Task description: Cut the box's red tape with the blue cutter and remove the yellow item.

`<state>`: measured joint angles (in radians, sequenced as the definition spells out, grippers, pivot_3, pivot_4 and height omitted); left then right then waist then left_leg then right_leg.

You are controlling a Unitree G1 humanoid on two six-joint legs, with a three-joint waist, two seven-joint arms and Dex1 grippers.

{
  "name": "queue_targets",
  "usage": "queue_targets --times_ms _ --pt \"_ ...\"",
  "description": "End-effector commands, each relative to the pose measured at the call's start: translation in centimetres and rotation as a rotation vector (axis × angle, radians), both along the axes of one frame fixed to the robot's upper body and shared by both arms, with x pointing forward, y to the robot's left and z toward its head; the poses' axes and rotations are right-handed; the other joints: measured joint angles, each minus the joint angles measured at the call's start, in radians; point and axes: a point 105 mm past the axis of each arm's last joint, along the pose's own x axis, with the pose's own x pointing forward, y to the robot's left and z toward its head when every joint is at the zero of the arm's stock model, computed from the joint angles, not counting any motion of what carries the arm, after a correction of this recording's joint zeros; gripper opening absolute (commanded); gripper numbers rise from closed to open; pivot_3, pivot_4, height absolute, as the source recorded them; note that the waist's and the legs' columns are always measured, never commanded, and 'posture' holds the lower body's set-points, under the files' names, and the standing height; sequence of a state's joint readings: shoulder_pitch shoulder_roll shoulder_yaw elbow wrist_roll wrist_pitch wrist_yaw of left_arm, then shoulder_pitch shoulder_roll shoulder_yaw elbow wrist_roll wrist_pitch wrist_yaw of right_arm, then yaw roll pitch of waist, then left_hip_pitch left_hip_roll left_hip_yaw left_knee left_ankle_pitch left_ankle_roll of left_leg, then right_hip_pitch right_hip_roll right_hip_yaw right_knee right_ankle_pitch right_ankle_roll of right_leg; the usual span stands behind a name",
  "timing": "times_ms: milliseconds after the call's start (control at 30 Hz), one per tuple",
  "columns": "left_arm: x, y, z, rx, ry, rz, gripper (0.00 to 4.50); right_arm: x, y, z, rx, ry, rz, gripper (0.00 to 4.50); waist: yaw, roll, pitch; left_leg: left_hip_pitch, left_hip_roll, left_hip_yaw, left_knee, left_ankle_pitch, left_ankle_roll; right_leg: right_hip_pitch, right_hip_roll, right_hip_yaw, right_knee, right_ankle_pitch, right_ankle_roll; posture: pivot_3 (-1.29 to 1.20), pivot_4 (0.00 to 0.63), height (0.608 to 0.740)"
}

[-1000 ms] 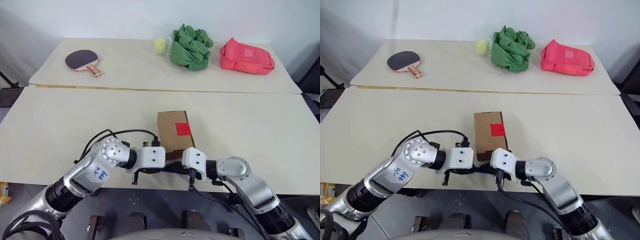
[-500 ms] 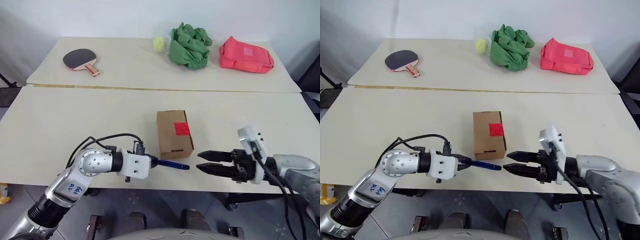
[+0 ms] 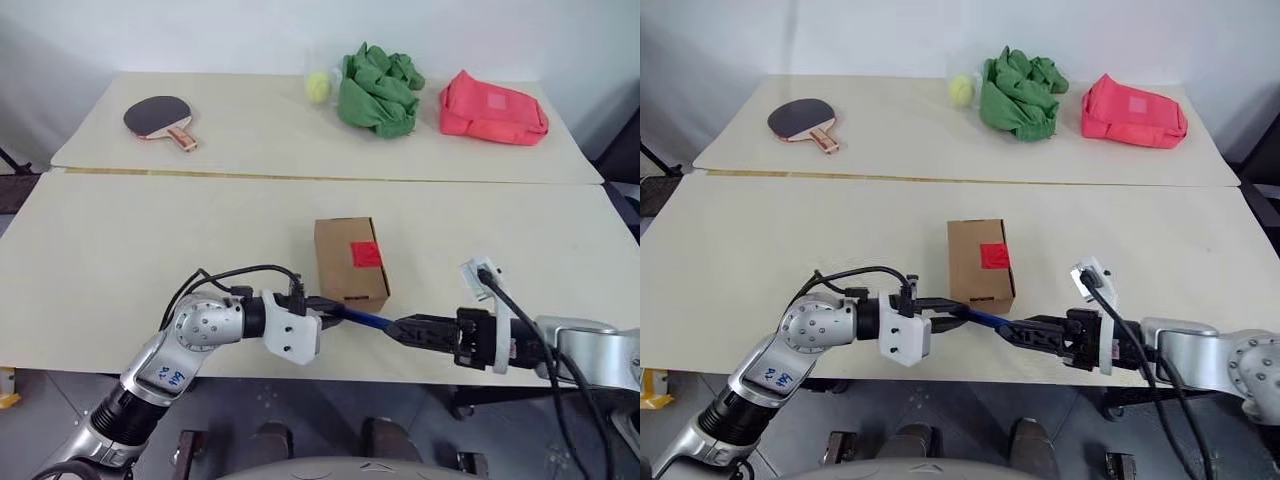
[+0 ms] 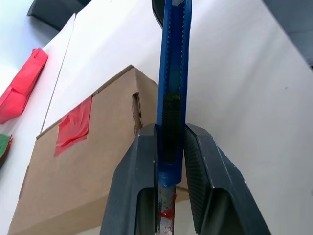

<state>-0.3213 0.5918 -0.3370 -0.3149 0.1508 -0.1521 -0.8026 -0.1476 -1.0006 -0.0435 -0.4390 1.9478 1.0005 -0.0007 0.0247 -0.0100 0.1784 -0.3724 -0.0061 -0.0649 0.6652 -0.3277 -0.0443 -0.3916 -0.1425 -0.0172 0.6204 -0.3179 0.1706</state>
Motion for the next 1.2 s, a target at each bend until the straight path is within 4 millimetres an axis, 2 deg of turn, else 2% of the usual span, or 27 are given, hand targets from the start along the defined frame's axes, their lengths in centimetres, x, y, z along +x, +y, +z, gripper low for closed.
queue_targets --times_ms 33,133,167,233,367,633,733,900,1133,1200 --pt "-0.1 -1.2 0.9 -0.034 -0.042 -0.018 0.44 0.3 1.1 0.3 0.026 -0.009 -0.009 4.48 0.0 0.0 0.0 0.0 0.0 0.0 0.0 0.0 0.0 0.0 0.0 0.0 0.0 0.0 0.0 0.0 0.15 0.74" --pt "-0.1 -1.5 1.0 -0.04 -0.043 -0.015 0.44 0.6 1.4 0.3 0.026 -0.008 -0.009 4.48 0.0 0.0 0.0 0.0 0.0 0.0 0.0 0.0 0.0 0.0 0.0 0.0 0.0 0.0 0.0 0.0 0.15 0.74" --pt "0.0 -1.5 1.0 -0.042 -0.044 -0.015 0.44 0.7 1.5 0.3 0.025 -0.007 -0.008 4.09 0.0 0.0 0.0 0.0 0.0 0.0 0.0 0.0 0.0 0.0 0.0 0.0 0.0 0.0 0.0 0.0 0.15 0.74" --pt "0.0 -1.5 1.0 -0.041 -0.049 -0.016 0.44 0.8 1.6 0.3 0.027 -0.005 -0.01 3.6 0.0 0.0 0.0 0.0 0.0 0.0 0.0 0.0 0.0 0.0 0.0 0.0 0.0 0.0 0.0 0.0 0.15 0.74" --pt "0.0 -1.5 1.0 -0.041 -0.048 -0.013 0.44 0.9 1.8 0.1 0.034 0.003 -0.008 2.23 0.0 0.0 0.0 0.0 0.0 0.0 0.0 0.0 0.0 0.0 0.0 0.0 0.0 0.0 0.0 0.0 0.15 0.74" --pt "0.0 -1.5 0.9 -0.036 -0.048 -0.013 0.44 1.2 1.8 -0.1 0.039 0.017 -0.031 2.23 0.0 0.0 0.0 0.0 0.0 0.0 0.0 0.0 0.0 0.0 0.0 0.0 0.0 0.0 0.0 0.0 0.15 0.74" --pt "0.1 -1.4 0.9 -0.034 -0.049 -0.01 0.44 1.4 1.7 -0.3 0.04 0.025 -0.038 1.68 0.0 0.0 0.0 0.0 0.0 0.0 0.0 0.0 0.0 0.0 0.0 0.0 0.0 0.0 0.0 0.0 0.15 0.74" --pt "0.2 -1.4 1.0 -0.035 -0.046 -0.003 0.44 1.4 1.7 -0.5 0.038 0.035 -0.039 0.04 0.0 0.0 0.0 0.0 0.0 0.0 0.0 0.0 0.0 0.0 0.0 0.0 0.0 0.0 0.0 0.0 0.15 0.74" --pt "-0.2 -1.3 1.1 -0.052 -0.012 -0.007 0.44 1.5 1.5 -0.7 0.041 0.046 -0.047 0.06 0.0 0.0 0.0 0.0 0.0 0.0 0.0 0.0 0.0 0.0 0.0 0.0 0.0 0.0 0.0 0.0 0.15 0.74" --pt "-0.3 -1.1 1.4 -0.094 0.035 0.006 1.18 1.4 1.4 -0.6 0.043 0.047 -0.041 0.06 0.0 0.0 0.0 0.0 0.0 0.0 0.0 0.0 0.0 0.0 0.0 0.0 0.0 0.0 0.0 0.0 0.15 0.74"
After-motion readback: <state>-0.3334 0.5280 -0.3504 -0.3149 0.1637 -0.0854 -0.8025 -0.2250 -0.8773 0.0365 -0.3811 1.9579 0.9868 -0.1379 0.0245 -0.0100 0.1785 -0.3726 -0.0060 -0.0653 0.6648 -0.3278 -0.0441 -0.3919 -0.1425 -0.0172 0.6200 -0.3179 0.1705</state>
